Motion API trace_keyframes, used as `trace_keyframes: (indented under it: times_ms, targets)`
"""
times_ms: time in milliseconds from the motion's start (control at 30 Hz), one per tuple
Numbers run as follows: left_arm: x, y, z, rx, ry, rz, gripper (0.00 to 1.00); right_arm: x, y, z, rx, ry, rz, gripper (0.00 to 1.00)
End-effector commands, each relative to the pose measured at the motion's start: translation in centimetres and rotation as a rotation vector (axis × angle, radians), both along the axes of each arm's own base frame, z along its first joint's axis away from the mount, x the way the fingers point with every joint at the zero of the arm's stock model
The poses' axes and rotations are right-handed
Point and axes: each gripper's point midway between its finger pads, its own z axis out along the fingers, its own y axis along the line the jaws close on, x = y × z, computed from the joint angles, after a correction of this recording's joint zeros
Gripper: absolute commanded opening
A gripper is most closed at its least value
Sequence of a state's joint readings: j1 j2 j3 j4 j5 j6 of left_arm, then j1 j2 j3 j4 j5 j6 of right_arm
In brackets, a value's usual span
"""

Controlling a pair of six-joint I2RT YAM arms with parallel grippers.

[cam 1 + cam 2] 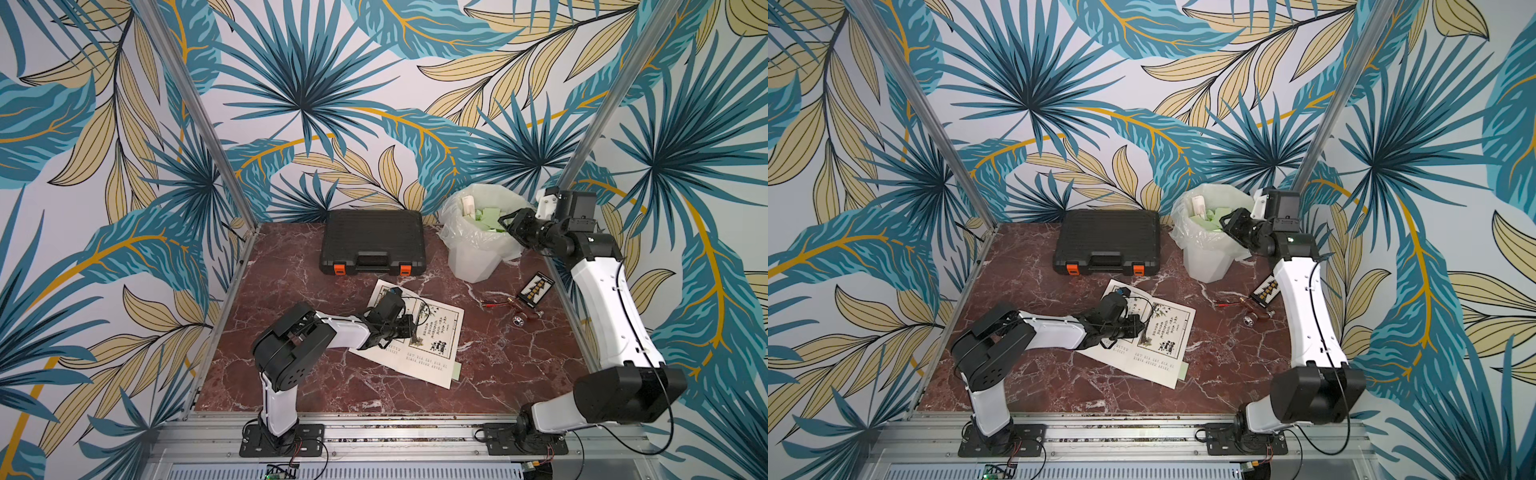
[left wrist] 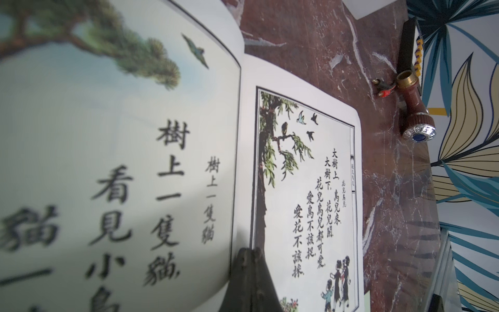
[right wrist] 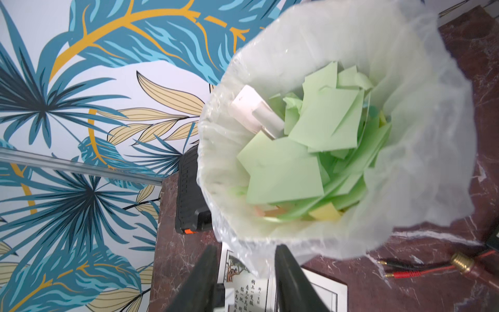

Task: Peel off the used sticky note
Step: Place the note in the trash bin, then turn the page of the book at the center of the board.

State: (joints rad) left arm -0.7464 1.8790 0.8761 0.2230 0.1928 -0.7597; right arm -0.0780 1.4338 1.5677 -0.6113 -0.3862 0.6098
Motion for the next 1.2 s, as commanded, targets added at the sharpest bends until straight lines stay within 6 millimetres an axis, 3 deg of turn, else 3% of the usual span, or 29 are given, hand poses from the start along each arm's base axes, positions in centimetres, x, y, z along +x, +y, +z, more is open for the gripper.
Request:
trace_keyframes:
  times_ms: [0, 133, 333, 500, 733, 1167]
  targets:
    - [-3.6, 7.3, -8.3, 0.282, 0.207, 0.082, 0.0, -2.1, 1.3, -1.4, 0.091, -0.04, 0.032, 0.39]
    - [-3.6, 7.2, -8.3, 0.27, 0.21, 0.081, 0.0, -6.1, 2.4, -6.3, 0.196, -0.007, 0.034, 0.4]
    - [-3.8, 7.7, -8.6, 0.214, 0.244, 0.094, 0.0, -12.6, 3.8, -16.1, 0.287, 0.15, 0.025, 0.39]
    - [-3.6, 7.8, -8.8, 0.132, 0.262, 0.116, 0.0, -17.9, 5.1, -22.6, 0.324, 0.295, 0.025, 0.39]
    - [-3.5, 7.8, -8.9, 0.088, 0.273, 0.126, 0.0, -21.8, 7.1, -28.1, 0.37, 0.4, 0.044, 0.39]
    - [-3.4, 7.9, -9.1, 0.058, 0.274, 0.133, 0.01, -23.2, 9.7, -33.0, 0.28, 0.502, 0.11, 0.4]
